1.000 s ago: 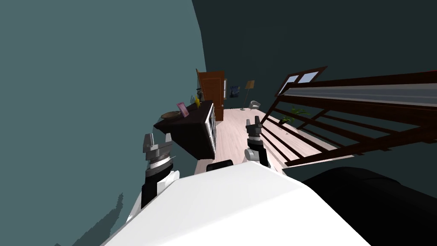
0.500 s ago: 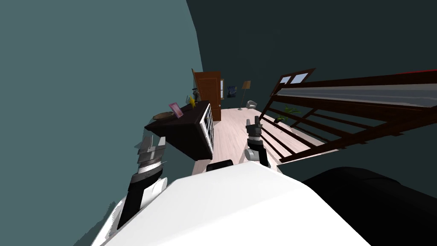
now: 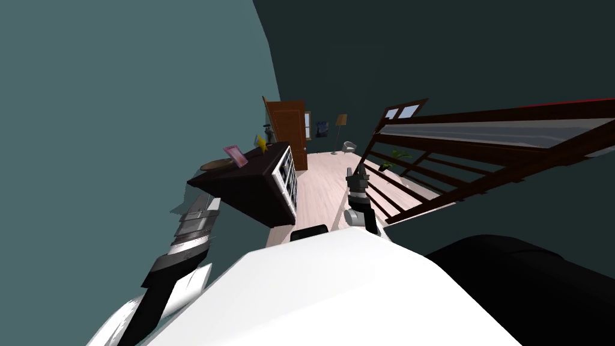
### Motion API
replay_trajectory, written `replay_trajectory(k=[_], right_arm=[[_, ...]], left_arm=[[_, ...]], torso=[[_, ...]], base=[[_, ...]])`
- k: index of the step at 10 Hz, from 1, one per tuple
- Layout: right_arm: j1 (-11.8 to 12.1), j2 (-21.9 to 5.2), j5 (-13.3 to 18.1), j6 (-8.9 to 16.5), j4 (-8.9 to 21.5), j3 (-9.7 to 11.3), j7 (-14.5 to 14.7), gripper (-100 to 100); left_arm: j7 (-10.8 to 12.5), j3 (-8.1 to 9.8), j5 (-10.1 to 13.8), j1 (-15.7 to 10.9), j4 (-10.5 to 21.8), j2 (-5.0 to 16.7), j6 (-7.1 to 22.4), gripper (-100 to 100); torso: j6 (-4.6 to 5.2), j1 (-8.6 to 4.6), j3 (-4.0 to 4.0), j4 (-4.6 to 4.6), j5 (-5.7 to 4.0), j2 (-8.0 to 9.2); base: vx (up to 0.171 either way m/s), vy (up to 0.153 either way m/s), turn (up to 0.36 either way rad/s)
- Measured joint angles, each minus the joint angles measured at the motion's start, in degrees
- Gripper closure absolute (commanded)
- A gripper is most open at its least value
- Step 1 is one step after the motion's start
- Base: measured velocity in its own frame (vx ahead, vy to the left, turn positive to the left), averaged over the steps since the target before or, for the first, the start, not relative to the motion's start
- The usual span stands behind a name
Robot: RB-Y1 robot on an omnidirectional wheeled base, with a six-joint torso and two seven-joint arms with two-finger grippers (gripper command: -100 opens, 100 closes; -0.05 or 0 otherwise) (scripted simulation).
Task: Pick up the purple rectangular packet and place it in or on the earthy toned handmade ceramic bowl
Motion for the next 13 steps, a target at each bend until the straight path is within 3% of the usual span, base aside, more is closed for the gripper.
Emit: replay_trajectory(k=[3,5,13], right_arm=[[0.0,0.0,0.0,0.0,0.0,0.0,0.0,0],[0.0,0.0,0.0,0.0,0.0,0.0,0.0,0],[0.0,0.0,0.0,0.0,0.0,0.0,0.0,0]], left_arm=[[0.2,4.91,-1.1,1.3,1.5,4.0,1.7,-100],[-0.1,7.87,-2.4,3.6,1.2,5.7,3.2,-100],[-0.7,19.83,-4.9,9.6,5.2,15.4,7.4,-100]], torso=[[0.02,0.08,-0.05,-0.02,0.03,-0.08],[0.00,0.03,-0.01,0.00,0.01,-0.03],[-0.01,0.18,-0.08,-0.03,0.05,-0.14]], base=[[-0.012,-0.087,-0.090],[-0.011,-0.085,-0.058],[0.008,-0.061,-0.076]])
